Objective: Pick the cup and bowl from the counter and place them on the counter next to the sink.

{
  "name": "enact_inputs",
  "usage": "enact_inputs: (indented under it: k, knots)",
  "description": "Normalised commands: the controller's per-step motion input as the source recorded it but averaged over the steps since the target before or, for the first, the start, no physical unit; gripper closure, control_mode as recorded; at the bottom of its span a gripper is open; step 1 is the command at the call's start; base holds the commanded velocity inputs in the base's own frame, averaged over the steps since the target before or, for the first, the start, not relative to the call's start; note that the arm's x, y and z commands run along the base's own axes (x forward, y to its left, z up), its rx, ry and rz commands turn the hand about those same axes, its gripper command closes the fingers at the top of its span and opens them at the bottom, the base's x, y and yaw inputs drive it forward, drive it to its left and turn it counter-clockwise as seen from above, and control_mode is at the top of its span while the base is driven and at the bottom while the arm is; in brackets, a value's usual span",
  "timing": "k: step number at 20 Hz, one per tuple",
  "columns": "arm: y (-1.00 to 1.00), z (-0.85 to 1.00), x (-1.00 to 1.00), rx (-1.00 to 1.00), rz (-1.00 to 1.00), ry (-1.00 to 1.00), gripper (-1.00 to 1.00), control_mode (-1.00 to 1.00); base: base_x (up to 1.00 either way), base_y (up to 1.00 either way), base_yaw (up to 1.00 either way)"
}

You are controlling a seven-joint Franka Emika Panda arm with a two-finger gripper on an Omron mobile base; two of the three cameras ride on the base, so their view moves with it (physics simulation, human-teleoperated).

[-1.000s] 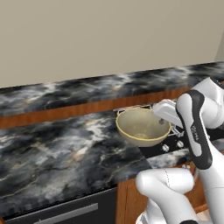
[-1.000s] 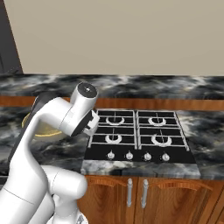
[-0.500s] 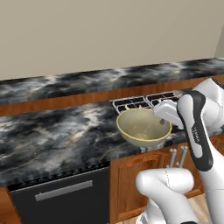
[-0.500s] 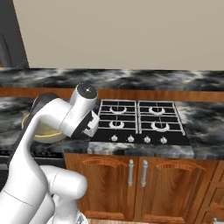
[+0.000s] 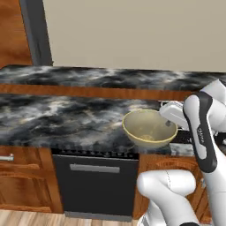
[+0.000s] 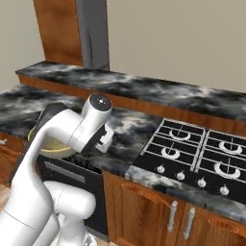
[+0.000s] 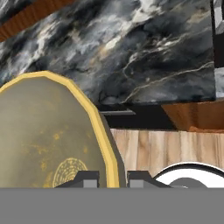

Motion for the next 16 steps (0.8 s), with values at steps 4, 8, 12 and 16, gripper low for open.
enact_inputs:
  k: [4, 8, 12, 16]
  knots:
    - [0.00, 0.00, 0.00, 0.00, 0.00, 0.00, 1.00, 1.00, 0.03, -0.50, 0.85]
    - [0.00, 0.00, 0.00, 0.00, 0.00, 0.00, 1.00, 1.00, 0.00, -0.36, 0.82]
    - [0.00, 0.00, 0.00, 0.00, 0.00, 0.00, 1.00, 1.00, 0.00, -0.26, 0.79]
    - [0.00, 0.00, 0.00, 0.00, 0.00, 0.00, 1.00, 1.00, 0.00, -0.22, 0.76]
